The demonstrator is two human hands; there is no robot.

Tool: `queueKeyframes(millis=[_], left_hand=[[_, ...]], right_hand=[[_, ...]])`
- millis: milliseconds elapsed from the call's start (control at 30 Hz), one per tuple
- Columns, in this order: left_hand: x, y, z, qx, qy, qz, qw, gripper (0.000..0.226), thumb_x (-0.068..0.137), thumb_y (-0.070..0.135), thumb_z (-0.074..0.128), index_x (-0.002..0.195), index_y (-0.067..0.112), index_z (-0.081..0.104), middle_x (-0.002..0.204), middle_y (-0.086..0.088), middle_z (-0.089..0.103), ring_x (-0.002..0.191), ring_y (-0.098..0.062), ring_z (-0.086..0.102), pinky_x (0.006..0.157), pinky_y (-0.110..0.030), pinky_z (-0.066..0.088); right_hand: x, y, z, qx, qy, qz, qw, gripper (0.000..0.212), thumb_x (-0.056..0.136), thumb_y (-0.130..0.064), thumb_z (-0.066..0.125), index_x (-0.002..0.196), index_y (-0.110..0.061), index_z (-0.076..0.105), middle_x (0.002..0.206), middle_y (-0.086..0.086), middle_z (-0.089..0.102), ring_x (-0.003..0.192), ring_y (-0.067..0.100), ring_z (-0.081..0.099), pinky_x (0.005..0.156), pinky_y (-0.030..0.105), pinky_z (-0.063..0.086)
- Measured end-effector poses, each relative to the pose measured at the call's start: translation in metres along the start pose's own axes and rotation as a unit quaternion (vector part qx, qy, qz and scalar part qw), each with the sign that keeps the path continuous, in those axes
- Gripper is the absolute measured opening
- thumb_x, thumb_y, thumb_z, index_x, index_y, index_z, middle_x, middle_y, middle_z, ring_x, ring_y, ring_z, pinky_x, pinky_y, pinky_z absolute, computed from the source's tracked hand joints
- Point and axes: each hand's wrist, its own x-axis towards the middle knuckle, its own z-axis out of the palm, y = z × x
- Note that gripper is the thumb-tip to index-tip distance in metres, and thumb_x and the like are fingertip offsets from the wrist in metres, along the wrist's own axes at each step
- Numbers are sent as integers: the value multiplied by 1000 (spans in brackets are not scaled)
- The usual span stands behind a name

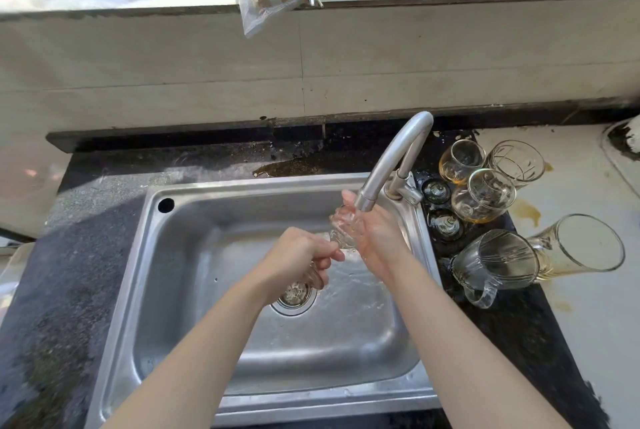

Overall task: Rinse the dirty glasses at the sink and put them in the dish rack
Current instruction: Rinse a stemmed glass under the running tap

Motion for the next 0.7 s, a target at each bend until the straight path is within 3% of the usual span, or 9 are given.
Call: queueKeyframes(millis=[67,133,233,333,433,533,600,700], left_hand=[[-2,3,-4,-97,-33,-50,993,22,94,12,52,83,-2,65,49,3,42,39,-9,45,54,-25,44],[-3,6,-6,-147,-40,-79,985,22,94,13,51,83,0,65,48,5,42,38,-7,43,51,-23,47],[-5,7,-6,-126,-38,-76,988,22,95,13,51,82,0,64,49,5,42,39,-7,44,49,-22,44],[-5,9,-1,-29,-4,-37,999,18,92,7,54,82,-4,65,49,0,45,39,-11,48,46,-21,43],[-4,13,7,11,60,-10,998,15,85,3,58,76,-6,65,51,-7,53,37,-18,50,43,-20,41],[4,16,12,-65,141,19,988,22,86,16,59,73,1,67,58,-11,61,40,-18,50,46,-23,47],[8,18,18,-80,140,52,986,23,88,24,63,74,7,69,58,-4,58,42,-13,50,49,-23,50],[15,22,31,-114,71,79,988,16,93,14,58,81,6,65,63,-4,61,48,-10,57,50,-20,51]], right_hand=[[-1,-1,3,25,2,-36,999,15,82,-19,73,80,-15,59,68,0,60,71,19,58,73,35,49],[-2,2,5,-60,14,-93,994,28,70,-25,80,83,-18,57,72,-4,59,74,17,58,77,38,51],[-2,2,7,-149,29,-111,982,30,67,-25,80,80,-18,53,66,-9,55,67,12,57,68,31,51],[1,-3,8,-127,65,-35,989,19,79,-12,72,68,-15,58,57,-4,56,51,11,54,52,24,47],[7,2,4,-63,104,33,992,25,85,-19,66,61,-17,60,59,4,57,51,18,55,57,33,47],[11,10,-7,38,119,92,988,19,91,-29,59,88,-11,64,81,7,62,70,25,67,67,41,58],[8,16,-16,89,126,132,979,24,98,-29,48,101,-8,60,89,8,59,66,22,66,69,42,59],[0,26,-25,149,124,184,963,32,102,-27,38,92,-3,56,63,11,63,45,21,62,56,34,58]])
